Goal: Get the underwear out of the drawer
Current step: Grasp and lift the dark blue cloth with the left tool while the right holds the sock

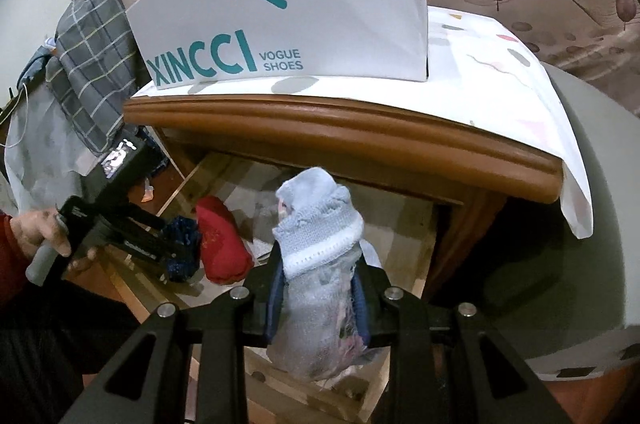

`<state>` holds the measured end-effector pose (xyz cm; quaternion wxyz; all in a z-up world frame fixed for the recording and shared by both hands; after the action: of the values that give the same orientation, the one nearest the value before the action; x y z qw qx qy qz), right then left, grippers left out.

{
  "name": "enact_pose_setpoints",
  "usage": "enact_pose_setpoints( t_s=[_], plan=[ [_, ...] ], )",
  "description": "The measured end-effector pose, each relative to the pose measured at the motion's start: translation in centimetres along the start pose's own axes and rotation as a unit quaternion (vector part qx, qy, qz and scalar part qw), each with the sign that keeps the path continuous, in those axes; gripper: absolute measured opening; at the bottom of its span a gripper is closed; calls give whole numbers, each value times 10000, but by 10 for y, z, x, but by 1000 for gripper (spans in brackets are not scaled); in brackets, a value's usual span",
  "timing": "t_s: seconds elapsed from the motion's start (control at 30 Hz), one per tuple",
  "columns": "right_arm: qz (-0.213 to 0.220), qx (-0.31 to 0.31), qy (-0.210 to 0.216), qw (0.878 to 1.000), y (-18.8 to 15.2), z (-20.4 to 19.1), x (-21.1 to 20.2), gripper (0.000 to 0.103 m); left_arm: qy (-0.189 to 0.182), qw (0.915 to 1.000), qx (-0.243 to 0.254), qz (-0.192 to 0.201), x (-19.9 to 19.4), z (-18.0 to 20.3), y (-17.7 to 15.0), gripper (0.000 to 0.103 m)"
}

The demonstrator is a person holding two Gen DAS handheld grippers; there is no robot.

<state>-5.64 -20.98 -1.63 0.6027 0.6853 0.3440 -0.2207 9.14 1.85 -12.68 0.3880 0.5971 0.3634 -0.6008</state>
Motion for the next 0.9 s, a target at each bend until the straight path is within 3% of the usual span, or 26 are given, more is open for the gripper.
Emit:
enact_pose_setpoints(
  t_s=[0.17,0.3,0.43,0.6,0.73,0.8,0.9],
  plan=[
    [-3,-30,-6,10000,-1,-2,0,29,-143,9997,-75,-188,12,-5,5,66],
    [32,-52,-9,10000,1,-3,-2,29,-282,9986,-139,-423,23,-11,4,38],
    [55,4,-33,10000,0,0,-3,29,-365,9980,-79,-504,22,-12,1,26],
    [67,137,-142,9998,-1,6,-5,29,-400,9968,-200,-664,24,-13,2,33],
    [80,182,-288,9994,0,10,-6,29,-129,9972,-291,-677,25,-9,3,55],
    [60,200,-364,9991,0,12,-5,29,-88,9961,-398,-786,27,-8,5,61],
    [36,330,-415,9986,-2,17,-6,29,18,9930,-621,-1005,34,-9,7,62]
  ],
)
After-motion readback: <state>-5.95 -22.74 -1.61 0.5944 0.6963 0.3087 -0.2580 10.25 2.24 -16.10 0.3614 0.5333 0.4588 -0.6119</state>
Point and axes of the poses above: each gripper's, at about its wrist camera, not at the fingertips, and x roughly the way its jaws point, z to its right, y to its top, the point moved 2 cm from there along x, roughly the way its jaws point, and after that the axes turned 1 degree about -z, right-handed, at the moved point
